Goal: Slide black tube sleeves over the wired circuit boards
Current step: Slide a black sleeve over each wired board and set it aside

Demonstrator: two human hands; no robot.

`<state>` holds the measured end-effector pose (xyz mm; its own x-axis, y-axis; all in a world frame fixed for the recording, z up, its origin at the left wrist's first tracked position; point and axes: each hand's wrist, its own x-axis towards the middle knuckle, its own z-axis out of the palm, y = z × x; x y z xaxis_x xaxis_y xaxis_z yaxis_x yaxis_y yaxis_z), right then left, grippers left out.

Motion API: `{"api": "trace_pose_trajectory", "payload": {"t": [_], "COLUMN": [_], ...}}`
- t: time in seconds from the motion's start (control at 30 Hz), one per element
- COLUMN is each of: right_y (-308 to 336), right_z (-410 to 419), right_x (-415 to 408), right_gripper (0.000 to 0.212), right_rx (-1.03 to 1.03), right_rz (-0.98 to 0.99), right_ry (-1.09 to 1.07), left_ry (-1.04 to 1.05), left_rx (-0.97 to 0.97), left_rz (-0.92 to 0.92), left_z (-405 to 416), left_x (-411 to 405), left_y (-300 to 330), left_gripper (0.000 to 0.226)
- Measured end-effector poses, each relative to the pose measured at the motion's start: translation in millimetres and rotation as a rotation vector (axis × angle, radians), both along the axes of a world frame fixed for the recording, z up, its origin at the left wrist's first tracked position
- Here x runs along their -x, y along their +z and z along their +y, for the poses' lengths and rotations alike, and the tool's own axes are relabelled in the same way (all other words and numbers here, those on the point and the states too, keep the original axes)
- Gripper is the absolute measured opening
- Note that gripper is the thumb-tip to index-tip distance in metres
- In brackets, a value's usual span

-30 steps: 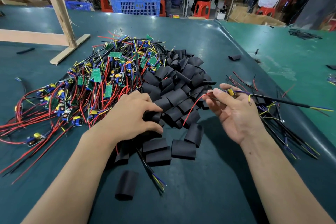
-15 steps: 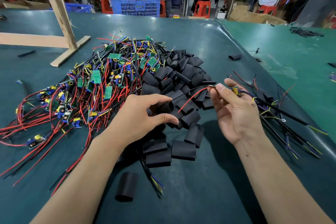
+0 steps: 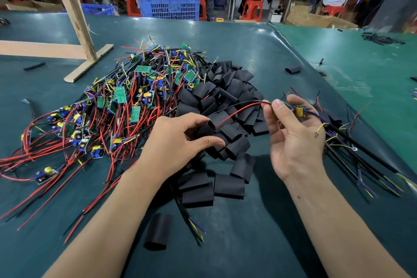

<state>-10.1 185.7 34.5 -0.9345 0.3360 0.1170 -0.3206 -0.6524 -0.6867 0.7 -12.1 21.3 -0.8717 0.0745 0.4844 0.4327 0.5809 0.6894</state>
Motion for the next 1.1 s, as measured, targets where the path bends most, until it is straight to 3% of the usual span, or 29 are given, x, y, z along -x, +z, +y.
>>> {"api": "trace_pose_trajectory", "payload": {"t": [0.47, 0.77, 1.1], "right_y": [-1.0, 4.5, 0.0], "right_z": [-6.3, -0.8, 4.7], "right_x": [-5.4, -7.4, -2.7], "right_gripper": [0.025, 0.024, 0.024], "right_rx": [-0.121, -0.104, -0.202], "right_rz": [0.030, 0.129, 0.067], "right_ry": [0.056, 0.114, 0.064], "left_ry": [0.065, 0.046, 0.003], "left_rx": [-0.026, 0.011, -0.038], "left_rz": [0.079, 0.015, 0.138], "left_z": [-3.4, -1.0, -2.9], "left_x": [4.0, 3.5, 2.0], "left_y": [0.8, -1.8, 1.1], "left_gripper": [0.049, 0.042, 0.041]}}
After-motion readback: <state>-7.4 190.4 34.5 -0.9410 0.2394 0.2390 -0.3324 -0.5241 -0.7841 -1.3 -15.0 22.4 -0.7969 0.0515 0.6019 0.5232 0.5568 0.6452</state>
